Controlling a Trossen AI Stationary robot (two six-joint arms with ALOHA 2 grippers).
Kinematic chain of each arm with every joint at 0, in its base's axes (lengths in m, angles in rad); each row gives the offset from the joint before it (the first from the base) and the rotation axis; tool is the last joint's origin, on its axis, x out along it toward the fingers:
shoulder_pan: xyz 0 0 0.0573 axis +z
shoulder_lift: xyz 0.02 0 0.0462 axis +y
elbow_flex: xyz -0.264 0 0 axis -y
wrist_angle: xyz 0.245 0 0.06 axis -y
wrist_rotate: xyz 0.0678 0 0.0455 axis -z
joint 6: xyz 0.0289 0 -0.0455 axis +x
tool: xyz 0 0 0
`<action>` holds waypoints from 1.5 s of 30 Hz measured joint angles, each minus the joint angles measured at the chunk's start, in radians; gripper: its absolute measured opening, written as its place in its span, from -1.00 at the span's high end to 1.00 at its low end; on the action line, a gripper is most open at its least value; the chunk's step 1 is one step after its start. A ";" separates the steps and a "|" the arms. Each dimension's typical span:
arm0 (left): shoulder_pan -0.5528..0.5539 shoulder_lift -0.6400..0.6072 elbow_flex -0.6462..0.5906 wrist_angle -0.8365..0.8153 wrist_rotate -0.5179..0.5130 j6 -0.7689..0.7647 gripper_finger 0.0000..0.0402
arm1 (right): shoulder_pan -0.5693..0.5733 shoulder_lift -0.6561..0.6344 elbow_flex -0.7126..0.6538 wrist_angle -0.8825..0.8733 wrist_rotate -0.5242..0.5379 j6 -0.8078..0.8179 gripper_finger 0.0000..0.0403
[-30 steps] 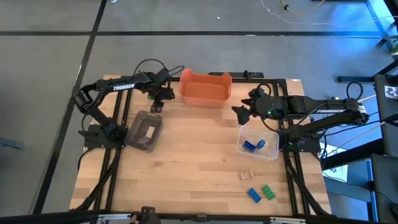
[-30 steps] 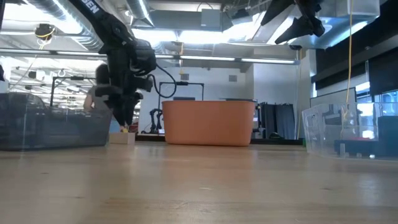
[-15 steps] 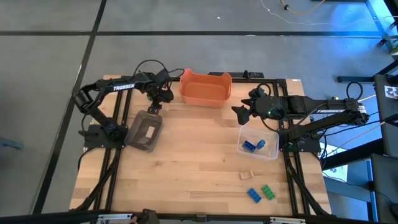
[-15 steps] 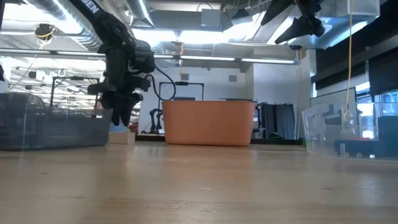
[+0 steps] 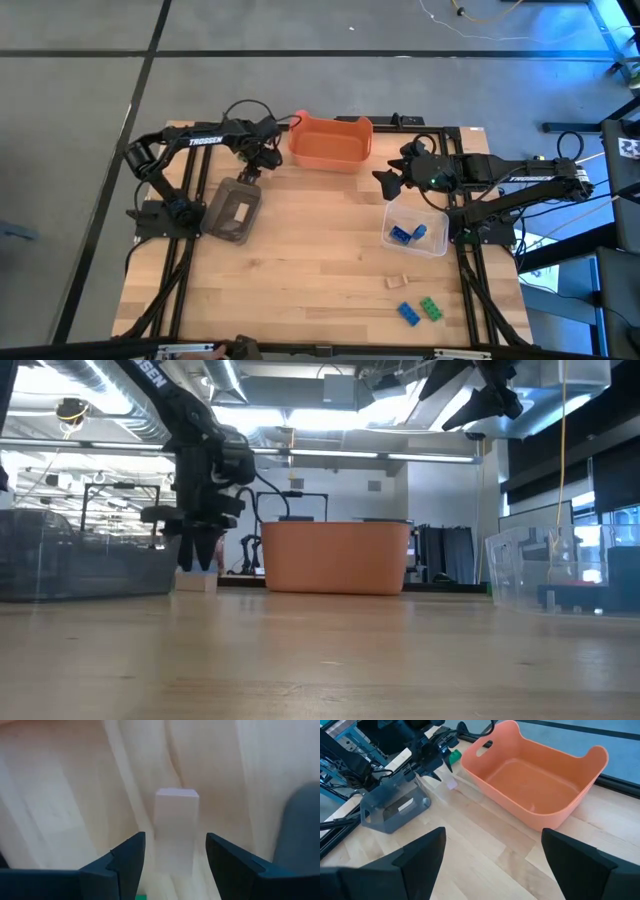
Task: Sort & place blocks by color
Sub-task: Put the top brown block into the black bin
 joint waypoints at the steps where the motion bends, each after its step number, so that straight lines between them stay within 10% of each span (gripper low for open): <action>1: 0.000 0.000 0.000 0.000 -0.001 0.011 -0.01 | 0.000 0.000 0.000 0.000 0.000 0.000 -0.64; 21: 0.000 0.067 0.000 -0.003 -0.027 0.001 0.01 | 0.000 0.000 0.000 0.000 0.000 -0.002 -0.64; 30: 0.000 0.043 0.000 -0.017 -0.075 -0.053 0.44 | 0.000 0.000 0.000 -0.001 0.000 -0.006 -0.64; 45: 0.026 -0.337 0.167 -0.014 -0.064 -0.342 0.44 | 0.000 0.000 0.000 0.000 0.002 -0.011 -0.64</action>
